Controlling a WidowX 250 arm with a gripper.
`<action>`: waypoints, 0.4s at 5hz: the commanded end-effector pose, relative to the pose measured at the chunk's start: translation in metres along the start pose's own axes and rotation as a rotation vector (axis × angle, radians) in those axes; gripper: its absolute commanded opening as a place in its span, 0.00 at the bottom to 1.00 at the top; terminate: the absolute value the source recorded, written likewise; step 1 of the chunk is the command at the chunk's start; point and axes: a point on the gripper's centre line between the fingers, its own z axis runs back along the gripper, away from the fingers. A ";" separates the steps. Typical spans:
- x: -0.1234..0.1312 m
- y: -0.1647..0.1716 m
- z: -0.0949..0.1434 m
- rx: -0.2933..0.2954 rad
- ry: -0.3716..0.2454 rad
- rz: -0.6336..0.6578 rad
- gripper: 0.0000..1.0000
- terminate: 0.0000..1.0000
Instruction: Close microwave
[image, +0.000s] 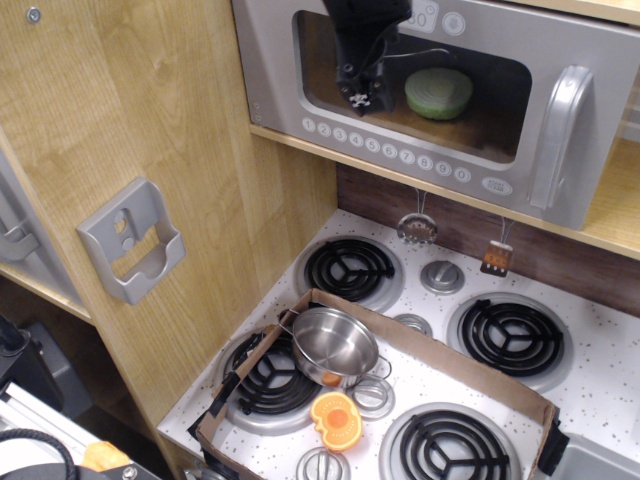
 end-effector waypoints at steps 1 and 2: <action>0.022 0.024 0.021 0.070 -0.017 -0.048 1.00 0.00; 0.025 0.027 0.020 0.092 -0.021 -0.061 1.00 0.00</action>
